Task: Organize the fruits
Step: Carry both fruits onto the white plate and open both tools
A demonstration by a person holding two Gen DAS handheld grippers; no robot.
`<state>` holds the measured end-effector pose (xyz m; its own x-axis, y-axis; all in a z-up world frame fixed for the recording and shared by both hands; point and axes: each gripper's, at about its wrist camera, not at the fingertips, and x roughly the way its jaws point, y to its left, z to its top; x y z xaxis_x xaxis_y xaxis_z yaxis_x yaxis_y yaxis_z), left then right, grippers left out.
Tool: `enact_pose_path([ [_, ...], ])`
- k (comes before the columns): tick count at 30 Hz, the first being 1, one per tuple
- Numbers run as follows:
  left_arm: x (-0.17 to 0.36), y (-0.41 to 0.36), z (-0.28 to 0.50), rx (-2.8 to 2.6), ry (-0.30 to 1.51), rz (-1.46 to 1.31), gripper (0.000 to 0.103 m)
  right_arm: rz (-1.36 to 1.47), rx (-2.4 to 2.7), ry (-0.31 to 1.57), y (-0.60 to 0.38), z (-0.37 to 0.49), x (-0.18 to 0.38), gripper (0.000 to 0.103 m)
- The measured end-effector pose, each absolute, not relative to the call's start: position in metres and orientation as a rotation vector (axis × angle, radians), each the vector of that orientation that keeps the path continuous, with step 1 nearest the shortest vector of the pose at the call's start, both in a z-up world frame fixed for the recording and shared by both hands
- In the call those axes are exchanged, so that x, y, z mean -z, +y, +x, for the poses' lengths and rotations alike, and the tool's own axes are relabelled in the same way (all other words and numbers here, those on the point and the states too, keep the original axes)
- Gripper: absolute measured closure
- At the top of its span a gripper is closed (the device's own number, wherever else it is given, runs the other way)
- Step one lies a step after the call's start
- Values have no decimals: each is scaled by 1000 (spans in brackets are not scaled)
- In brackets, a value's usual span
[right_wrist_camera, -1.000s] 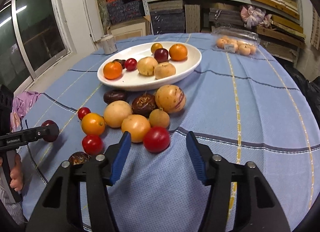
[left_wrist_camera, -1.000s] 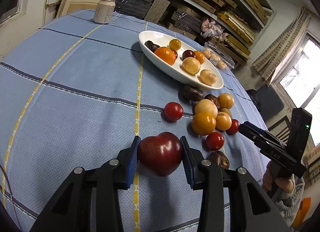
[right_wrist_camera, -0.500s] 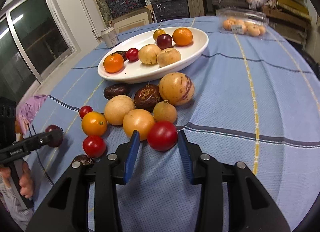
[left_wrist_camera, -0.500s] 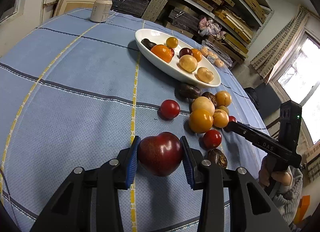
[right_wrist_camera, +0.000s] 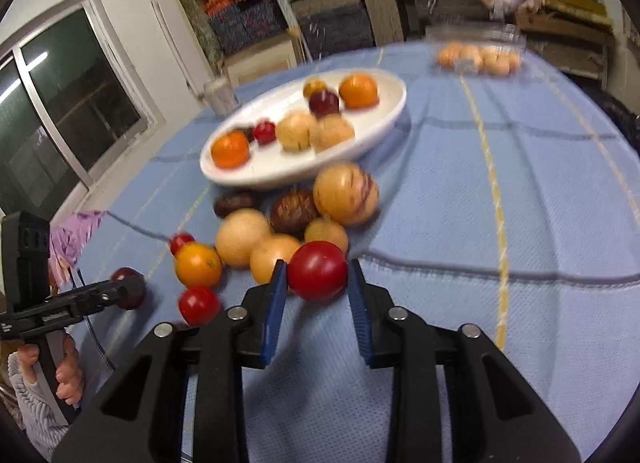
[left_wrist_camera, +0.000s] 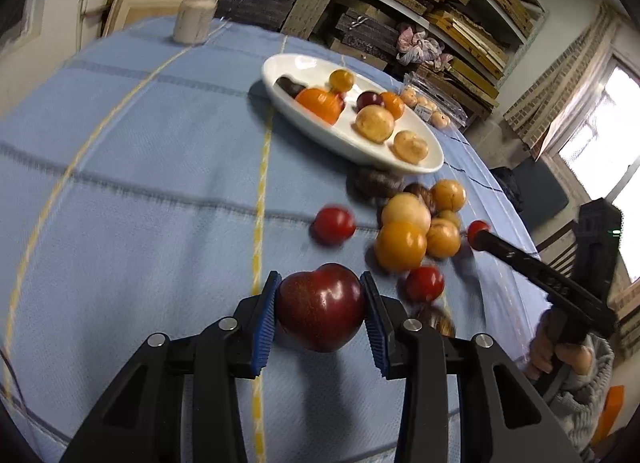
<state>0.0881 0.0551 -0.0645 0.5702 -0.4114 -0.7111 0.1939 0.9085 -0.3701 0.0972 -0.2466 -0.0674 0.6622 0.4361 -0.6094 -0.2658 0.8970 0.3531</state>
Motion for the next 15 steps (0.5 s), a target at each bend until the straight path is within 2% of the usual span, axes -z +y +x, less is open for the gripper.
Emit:
enact_pose_path([
  [8,-1,11,157,321,771,-183,63,252,-375,605,-250,143,-8,73],
  [15,21,-47,202,326,806,-77,63,236,-325,693,-234,220,15,73],
])
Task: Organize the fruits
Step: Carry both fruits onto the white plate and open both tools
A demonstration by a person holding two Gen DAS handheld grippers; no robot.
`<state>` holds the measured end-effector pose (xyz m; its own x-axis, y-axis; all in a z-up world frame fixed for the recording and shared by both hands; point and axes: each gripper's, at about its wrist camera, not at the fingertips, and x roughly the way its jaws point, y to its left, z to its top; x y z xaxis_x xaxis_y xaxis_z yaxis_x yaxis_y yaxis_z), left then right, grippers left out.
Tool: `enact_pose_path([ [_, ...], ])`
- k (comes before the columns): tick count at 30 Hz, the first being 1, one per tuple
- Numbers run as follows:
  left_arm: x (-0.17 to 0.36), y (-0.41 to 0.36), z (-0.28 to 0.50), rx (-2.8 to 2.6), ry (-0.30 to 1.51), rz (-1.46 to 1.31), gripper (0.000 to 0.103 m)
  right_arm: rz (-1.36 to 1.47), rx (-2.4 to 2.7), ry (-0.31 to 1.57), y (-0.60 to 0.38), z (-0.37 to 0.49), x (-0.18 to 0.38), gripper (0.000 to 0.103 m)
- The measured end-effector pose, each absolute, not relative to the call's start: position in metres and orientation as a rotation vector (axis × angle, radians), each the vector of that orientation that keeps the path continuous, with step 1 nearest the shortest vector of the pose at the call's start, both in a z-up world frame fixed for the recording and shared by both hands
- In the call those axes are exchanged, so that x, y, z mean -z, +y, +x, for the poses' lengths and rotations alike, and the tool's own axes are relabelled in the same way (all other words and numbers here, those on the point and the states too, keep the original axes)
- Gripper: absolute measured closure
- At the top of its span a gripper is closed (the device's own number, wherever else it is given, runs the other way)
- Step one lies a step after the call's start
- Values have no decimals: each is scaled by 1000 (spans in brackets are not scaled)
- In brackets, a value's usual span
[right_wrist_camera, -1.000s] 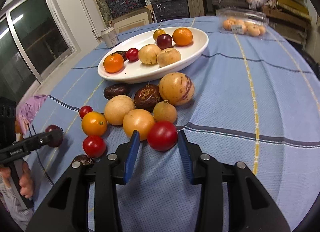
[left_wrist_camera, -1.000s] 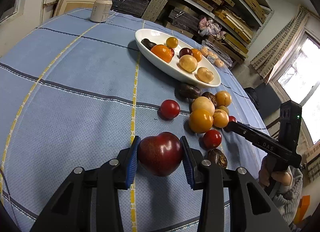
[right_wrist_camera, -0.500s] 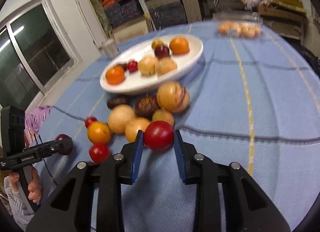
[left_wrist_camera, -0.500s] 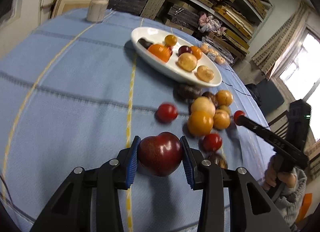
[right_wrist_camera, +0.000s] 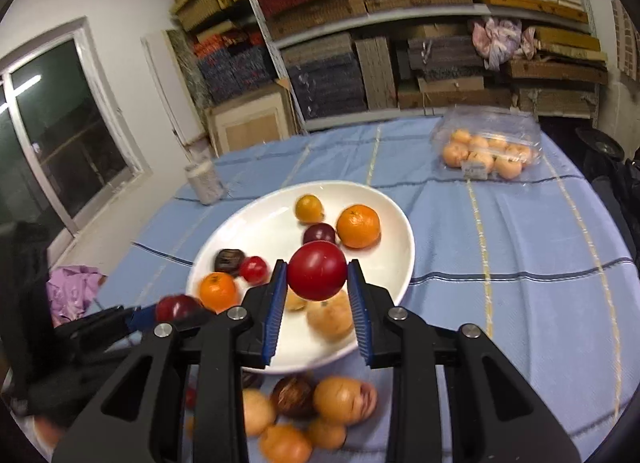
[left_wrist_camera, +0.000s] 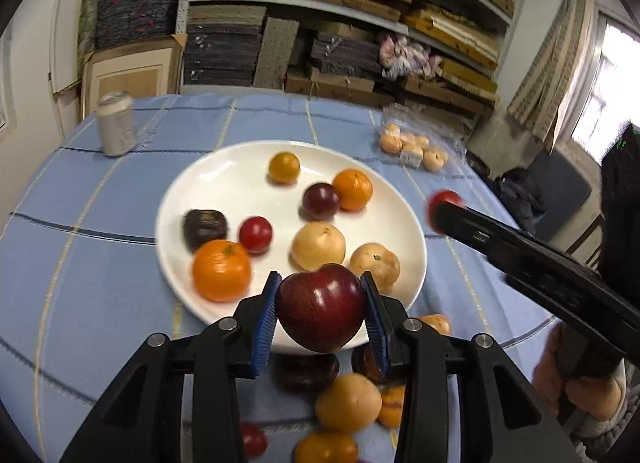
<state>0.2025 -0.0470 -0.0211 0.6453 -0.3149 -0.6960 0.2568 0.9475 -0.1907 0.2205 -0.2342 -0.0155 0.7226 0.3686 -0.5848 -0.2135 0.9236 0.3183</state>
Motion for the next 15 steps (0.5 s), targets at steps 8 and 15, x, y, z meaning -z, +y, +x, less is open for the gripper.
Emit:
enact_pose_path([
  [8,47,-42,221,298,842,-66,57,301,-310,767,-240,258,53,61],
  [15,19,-2,189,266,729,-134,24,365,-289,508,-283,182,0,26],
])
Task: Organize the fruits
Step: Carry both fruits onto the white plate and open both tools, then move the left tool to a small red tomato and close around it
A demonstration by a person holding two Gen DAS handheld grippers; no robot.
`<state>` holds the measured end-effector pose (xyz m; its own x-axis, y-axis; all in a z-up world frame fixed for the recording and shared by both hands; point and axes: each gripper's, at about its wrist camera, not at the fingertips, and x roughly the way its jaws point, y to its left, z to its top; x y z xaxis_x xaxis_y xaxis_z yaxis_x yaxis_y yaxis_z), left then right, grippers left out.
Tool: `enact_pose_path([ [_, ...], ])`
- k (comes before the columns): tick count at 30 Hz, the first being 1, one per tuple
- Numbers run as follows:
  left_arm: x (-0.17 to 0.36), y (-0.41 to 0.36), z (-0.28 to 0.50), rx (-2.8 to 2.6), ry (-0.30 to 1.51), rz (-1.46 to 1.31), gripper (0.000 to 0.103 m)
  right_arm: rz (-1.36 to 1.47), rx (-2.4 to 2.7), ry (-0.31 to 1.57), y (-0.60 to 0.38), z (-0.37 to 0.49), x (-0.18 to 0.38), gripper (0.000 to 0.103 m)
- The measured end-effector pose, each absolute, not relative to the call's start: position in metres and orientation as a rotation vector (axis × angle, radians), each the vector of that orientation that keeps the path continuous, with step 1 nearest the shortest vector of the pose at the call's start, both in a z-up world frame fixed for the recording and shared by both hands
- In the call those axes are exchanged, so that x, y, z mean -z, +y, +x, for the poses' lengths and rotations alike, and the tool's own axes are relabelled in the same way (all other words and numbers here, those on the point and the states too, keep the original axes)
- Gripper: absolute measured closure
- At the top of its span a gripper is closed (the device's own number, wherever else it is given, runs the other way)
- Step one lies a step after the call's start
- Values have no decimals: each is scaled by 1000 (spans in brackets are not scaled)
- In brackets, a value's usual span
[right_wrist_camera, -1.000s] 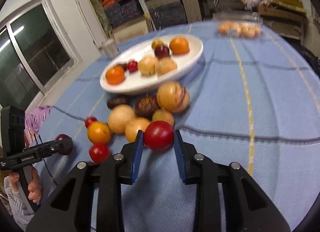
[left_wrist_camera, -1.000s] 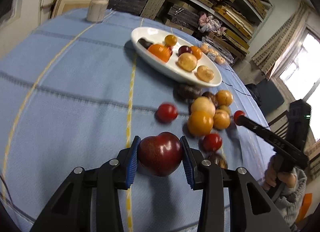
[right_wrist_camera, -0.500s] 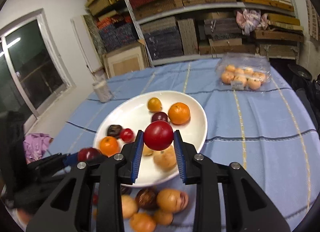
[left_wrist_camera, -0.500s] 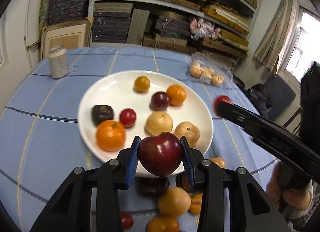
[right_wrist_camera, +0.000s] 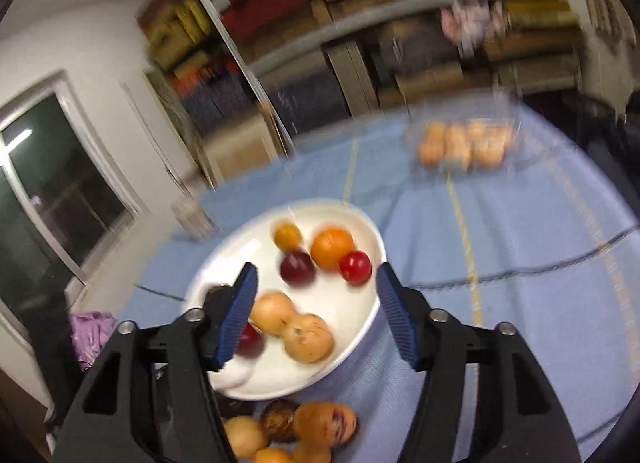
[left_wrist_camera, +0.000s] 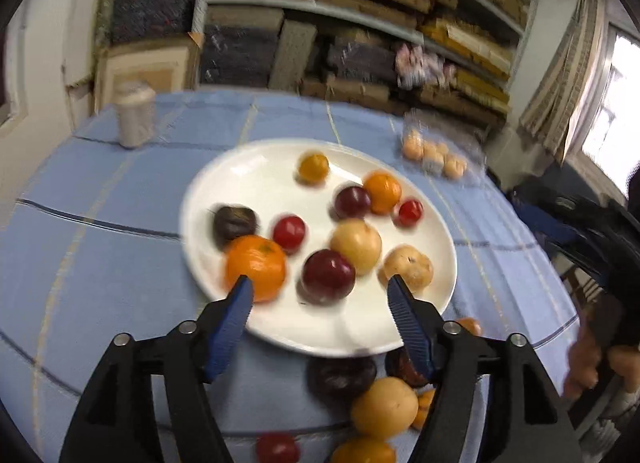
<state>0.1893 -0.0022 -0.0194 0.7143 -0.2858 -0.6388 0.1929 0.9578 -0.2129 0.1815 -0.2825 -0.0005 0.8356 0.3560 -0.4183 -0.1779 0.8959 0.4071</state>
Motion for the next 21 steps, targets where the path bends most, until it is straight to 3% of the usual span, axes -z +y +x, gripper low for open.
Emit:
enact_pose_path([
  [1,15,5,183,251,706,-147,20,352,-276,481,-284,170,0,17],
  [3,13,25,167,216,675,-189,14,324,-242,442,-285,140,14,16],
  [7,32,53,137,184,712,-261,14,262,-194,538,-275,120,43,16],
  [9,39,55,125,160,729,-234,14,244,-198,534,-270,113,46,15],
  [12,46,51,111,97,728,-148,14,214,-158,503,-266,103,47,7],
  [21,60,32,114,78,763,-10,10,299,-110,544,-284,100,59,6],
])
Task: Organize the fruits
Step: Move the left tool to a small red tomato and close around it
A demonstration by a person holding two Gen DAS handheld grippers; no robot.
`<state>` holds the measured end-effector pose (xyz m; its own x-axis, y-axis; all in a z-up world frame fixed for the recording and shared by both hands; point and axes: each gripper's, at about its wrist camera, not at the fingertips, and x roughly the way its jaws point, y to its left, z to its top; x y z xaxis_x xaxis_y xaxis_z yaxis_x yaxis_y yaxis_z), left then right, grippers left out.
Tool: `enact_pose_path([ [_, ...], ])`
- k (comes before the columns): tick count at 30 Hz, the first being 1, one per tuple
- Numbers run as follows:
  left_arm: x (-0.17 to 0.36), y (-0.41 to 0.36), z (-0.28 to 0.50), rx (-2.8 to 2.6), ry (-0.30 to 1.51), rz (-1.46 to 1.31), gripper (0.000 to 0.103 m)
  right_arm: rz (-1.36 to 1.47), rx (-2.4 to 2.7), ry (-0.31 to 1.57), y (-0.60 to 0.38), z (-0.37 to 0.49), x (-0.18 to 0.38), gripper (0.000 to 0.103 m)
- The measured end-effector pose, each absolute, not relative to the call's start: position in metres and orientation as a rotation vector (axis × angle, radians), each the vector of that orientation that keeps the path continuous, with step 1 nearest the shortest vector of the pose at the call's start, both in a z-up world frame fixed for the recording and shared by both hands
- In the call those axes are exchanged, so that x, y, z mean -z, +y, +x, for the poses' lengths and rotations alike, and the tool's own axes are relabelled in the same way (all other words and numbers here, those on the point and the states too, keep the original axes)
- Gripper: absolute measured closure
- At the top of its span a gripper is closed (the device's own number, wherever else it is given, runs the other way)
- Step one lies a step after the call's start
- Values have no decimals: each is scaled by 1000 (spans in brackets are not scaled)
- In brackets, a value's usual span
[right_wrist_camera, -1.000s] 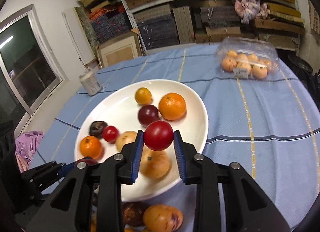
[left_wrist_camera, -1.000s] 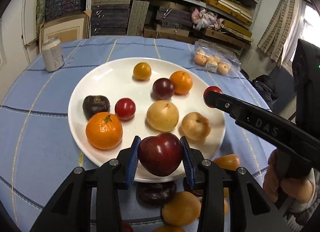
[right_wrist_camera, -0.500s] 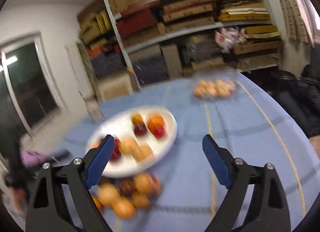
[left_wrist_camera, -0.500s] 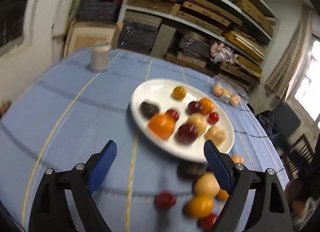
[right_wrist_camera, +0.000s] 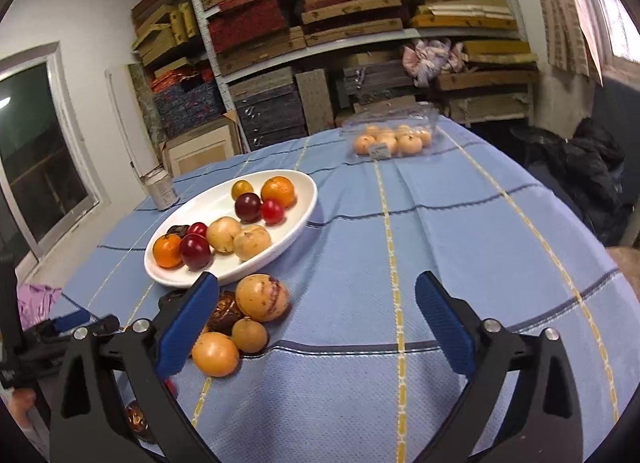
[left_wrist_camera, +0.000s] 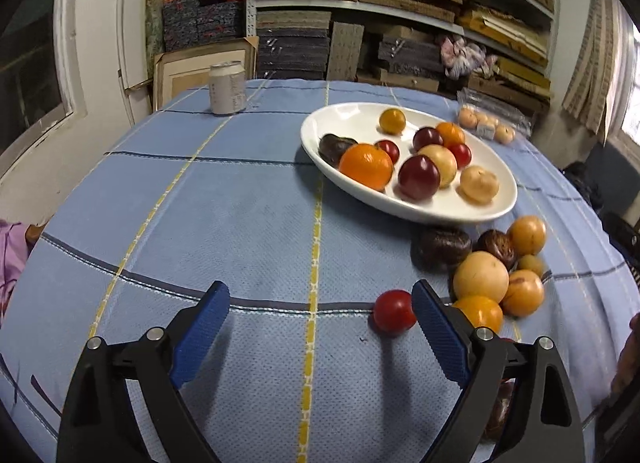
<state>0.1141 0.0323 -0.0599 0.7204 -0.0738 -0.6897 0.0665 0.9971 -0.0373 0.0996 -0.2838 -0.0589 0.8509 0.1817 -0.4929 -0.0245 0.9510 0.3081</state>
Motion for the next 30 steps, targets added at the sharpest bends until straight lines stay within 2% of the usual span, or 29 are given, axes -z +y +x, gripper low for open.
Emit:
enact_pose_path([
  [30,84,25,136,62,926,47,5,297,-137,573,-277,99,59,5],
])
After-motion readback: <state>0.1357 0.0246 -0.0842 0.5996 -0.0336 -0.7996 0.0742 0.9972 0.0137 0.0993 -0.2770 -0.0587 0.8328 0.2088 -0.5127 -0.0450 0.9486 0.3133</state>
